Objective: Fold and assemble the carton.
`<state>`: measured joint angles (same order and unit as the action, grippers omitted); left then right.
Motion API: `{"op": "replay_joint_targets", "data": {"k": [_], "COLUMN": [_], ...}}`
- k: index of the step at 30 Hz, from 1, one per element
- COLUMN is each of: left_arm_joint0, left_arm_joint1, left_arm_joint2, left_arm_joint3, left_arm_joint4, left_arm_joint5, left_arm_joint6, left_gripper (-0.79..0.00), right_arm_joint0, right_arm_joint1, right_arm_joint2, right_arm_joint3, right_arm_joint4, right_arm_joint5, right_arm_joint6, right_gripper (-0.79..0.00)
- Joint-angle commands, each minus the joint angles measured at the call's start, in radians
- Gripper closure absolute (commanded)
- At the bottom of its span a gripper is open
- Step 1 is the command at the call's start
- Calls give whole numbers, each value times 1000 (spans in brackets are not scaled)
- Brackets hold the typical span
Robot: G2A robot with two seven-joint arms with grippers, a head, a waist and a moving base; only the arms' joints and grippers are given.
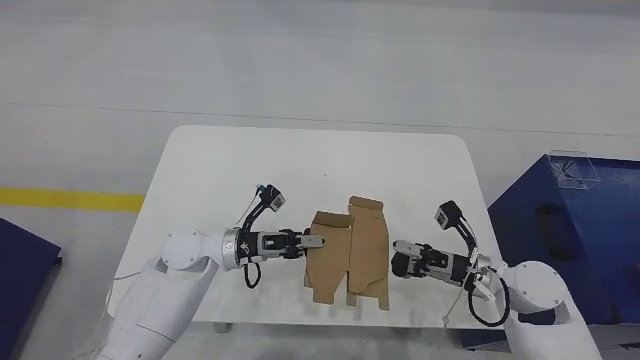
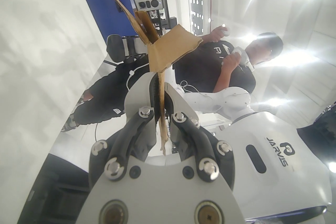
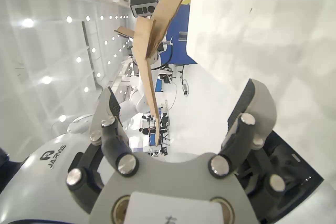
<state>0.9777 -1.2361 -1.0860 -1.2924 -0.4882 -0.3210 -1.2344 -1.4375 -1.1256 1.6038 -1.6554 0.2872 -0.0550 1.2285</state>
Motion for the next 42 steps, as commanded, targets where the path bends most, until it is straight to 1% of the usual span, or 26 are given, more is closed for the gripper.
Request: {"op": "replay_joint_targets", "data": {"k": [1, 3, 4, 8, 13, 14, 17, 20, 25, 28, 30, 32, 33, 35, 39, 42], "left_arm_joint0": [-2, -4, -6, -16, -27, -29, -36, -47, -29, -14, -3, -2, -2, -2, -2, -2], "left_arm_joint1": [-1, -4, -5, -8, -12, -13, -13, -2, 32, 50, 57, 58, 58, 58, 58, 58], "left_arm_joint2": [14, 26, 32, 51, 69, 70, 58, 3, -114, -174, -198, -200, -200, -200, -200, -200], "left_arm_joint3": [-2, -7, -6, -2, 16, 23, 43, 80, 118, 144, 158, 160, 160, 160, 160, 160], "left_arm_joint4": [19, 21, 24, 23, -3, -21, -103, -154, -138, -123, -125, -122, -122, -122, -122, -122], "left_arm_joint5": [5, 2, 5, 10, 21, 28, 58, 71, 80, 104, 113, 116, 116, 116, 116, 116], "left_arm_joint6": [8, 15, 16, 16, -6, -14, -66, -101, -116, -123, -101, -95, -95, -95, -95, -95], "left_gripper": [0, 0, 0, 0, 0, -785, -785, -785, -785, -785, -785, -785, -785, -785, -785, -785], "right_arm_joint0": [6, 7, 6, -5, -17, -19, -21, -24, -24, -24, -24, -18, -17, -13, -5, 7], "right_arm_joint1": [-1, -3, -3, -3, 2, 3, 7, 9, 9, 9, 9, 11, 10, 9, 3, -1], "right_arm_joint2": [-16, -27, -30, -41, -43, -43, -41, -36, -36, -36, -36, -24, -25, -21, -26, -64], "right_arm_joint3": [25, 49, 55, 53, 39, 37, 28, 24, 24, 24, 24, 9, -7, -69, -238, -350], "right_arm_joint4": [45, 94, 109, 133, 136, 136, 132, 124, 124, 124, 124, 70, 73, 125, 263, 254], "right_arm_joint5": [-21, -46, -55, -81, -80, -79, -68, -66, -66, -66, -66, -111, -134, -171, -242, -278], "right_arm_joint6": [16, 29, 21, 3, 2, 0, 2, -9, -9, -9, -9, -72, -87, -95, -124, -158], "right_gripper": [-289, -55, 0, 0, 0, 0, 0, 0, 0, 0, 0, 0, 0, 0, 0, 0]}}
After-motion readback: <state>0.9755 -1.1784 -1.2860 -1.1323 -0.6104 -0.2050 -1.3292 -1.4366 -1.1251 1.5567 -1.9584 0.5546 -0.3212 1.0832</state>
